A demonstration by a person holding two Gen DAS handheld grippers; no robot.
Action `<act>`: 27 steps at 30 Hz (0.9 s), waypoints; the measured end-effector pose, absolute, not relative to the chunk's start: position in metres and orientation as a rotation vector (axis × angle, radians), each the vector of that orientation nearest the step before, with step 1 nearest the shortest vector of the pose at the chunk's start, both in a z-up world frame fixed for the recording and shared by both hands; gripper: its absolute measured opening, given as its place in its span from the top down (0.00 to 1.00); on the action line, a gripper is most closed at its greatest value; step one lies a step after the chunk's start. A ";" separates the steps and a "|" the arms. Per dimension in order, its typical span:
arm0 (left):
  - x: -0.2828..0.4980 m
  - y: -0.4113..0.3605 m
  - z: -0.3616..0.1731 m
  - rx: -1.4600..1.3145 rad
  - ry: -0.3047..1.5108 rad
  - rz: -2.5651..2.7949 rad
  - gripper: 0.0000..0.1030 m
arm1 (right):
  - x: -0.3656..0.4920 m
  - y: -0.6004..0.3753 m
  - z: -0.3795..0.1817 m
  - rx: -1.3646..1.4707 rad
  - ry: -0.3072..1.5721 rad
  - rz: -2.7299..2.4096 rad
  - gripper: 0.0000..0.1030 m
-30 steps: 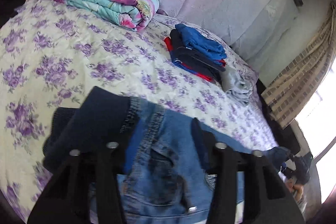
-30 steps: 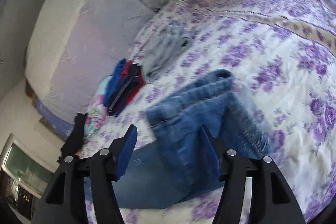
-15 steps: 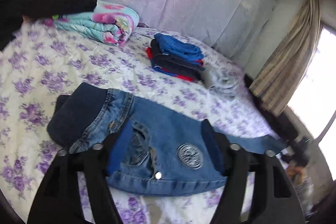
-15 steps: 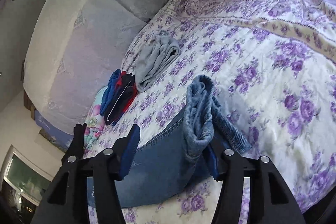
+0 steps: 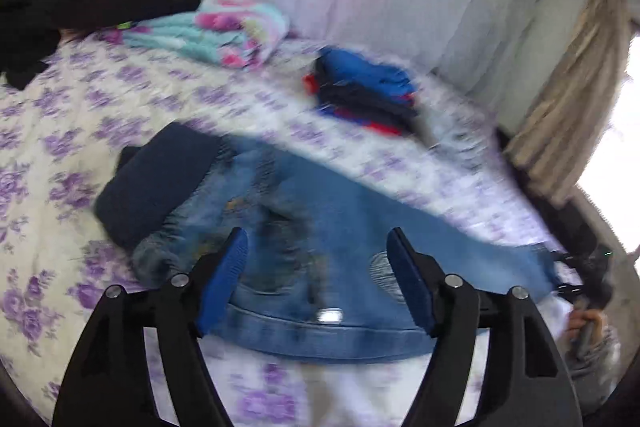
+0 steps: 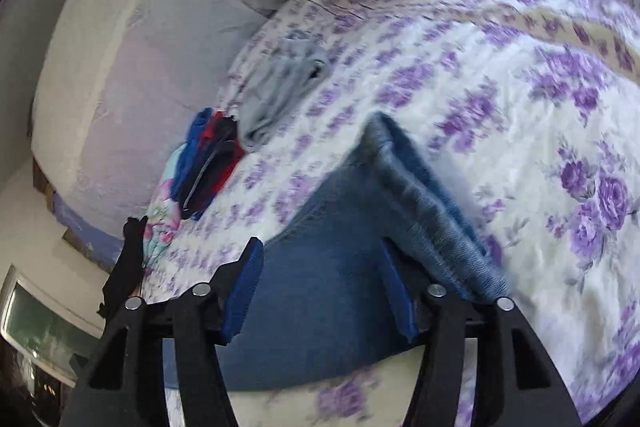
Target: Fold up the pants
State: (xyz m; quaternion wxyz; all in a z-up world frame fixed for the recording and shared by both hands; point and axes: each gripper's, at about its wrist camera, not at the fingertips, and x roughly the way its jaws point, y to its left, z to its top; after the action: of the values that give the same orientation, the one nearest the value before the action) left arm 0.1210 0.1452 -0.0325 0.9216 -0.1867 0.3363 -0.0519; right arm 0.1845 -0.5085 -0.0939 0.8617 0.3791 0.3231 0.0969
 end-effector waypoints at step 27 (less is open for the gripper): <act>0.132 0.022 -0.056 -0.333 0.743 -0.344 0.30 | 0.364 -0.175 -0.045 0.451 1.252 0.955 0.26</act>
State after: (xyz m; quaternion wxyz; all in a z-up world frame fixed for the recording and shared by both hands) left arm 0.1316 0.0222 -0.0561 0.9040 -0.1610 0.3593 -0.1665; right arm 0.3643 -0.1746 -0.0449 0.6831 0.2010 0.5582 0.4259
